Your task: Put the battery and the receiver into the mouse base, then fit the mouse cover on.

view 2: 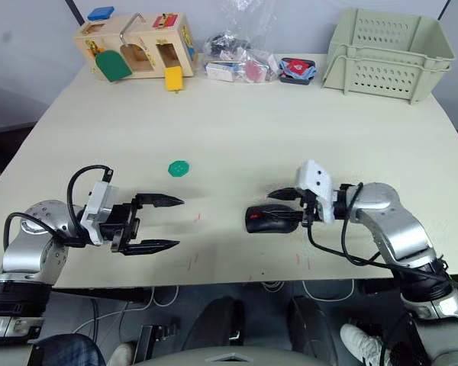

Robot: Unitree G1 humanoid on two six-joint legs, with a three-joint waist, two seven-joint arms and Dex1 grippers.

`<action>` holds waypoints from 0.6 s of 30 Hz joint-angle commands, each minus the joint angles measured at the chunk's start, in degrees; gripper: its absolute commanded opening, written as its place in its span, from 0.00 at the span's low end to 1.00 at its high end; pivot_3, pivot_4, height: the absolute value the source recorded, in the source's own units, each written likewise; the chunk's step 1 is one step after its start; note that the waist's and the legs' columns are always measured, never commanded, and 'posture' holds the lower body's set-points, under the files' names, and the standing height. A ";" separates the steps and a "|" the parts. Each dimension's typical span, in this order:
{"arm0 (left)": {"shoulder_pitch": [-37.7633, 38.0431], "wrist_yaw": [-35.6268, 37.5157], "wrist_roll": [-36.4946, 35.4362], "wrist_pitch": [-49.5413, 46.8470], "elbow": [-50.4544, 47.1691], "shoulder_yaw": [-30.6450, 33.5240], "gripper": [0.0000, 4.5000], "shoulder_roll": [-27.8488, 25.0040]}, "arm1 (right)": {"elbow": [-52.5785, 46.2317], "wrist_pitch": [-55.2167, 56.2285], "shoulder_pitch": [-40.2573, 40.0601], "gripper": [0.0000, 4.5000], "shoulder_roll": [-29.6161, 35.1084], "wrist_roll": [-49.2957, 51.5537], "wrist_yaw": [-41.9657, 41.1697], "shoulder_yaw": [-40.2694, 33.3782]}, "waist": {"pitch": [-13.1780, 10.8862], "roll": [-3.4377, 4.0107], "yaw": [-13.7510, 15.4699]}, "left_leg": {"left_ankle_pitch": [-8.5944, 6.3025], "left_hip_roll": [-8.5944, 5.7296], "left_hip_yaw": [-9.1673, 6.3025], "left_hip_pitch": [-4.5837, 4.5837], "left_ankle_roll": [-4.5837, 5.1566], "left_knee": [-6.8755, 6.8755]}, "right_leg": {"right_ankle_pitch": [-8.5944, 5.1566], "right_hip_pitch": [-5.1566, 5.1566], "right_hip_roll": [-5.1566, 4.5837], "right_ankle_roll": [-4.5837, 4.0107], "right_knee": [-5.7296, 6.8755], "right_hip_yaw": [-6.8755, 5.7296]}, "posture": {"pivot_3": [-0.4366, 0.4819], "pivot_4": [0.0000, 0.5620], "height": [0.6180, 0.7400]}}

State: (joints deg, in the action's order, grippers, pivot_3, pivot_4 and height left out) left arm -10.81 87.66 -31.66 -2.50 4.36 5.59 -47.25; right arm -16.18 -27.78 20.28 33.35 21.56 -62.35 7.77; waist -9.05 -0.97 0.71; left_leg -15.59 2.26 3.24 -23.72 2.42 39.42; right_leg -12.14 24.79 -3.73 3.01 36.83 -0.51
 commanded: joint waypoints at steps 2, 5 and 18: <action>0.36 -0.61 -0.78 -0.08 -2.39 1.59 1.00 0.11 | 2.09 8.43 -3.54 0.40 -0.89 2.16 -1.93 -3.49 | 0.00 0.00 -0.07 | 0.00 0.00 0.00 0.01 0.00 0.00 | 0.00 -0.01 0.00 0.00 0.00 0.00 | 0.48 0.27 1.00; 0.30 -0.93 -0.74 -0.13 -2.55 1.55 1.00 0.26 | 5.04 12.51 -5.30 0.40 -2.02 2.03 -2.68 -3.47 | 0.00 0.00 -0.06 | 0.00 0.00 0.01 0.02 0.00 0.00 | 0.00 -0.01 0.01 0.00 0.01 0.02 | 0.48 0.27 1.00; 0.64 -1.57 -0.45 -0.27 -2.90 1.82 1.00 0.15 | 20.42 24.64 -8.50 0.40 -6.99 -4.87 -2.69 2.23 | 0.01 0.01 -0.06 | 0.00 0.00 0.03 0.07 0.00 0.00 | 0.00 -0.03 0.01 0.00 0.01 0.04 | 0.48 0.27 1.00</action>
State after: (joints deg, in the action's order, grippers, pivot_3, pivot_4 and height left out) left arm -10.42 86.32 -31.62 -2.69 3.33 6.16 -46.91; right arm 2.75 -3.80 13.29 26.08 18.65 -64.47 8.15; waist -9.04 -0.97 0.65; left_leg -15.59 2.26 3.27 -23.64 2.42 39.42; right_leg -12.14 24.74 -3.72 3.01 36.84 -0.47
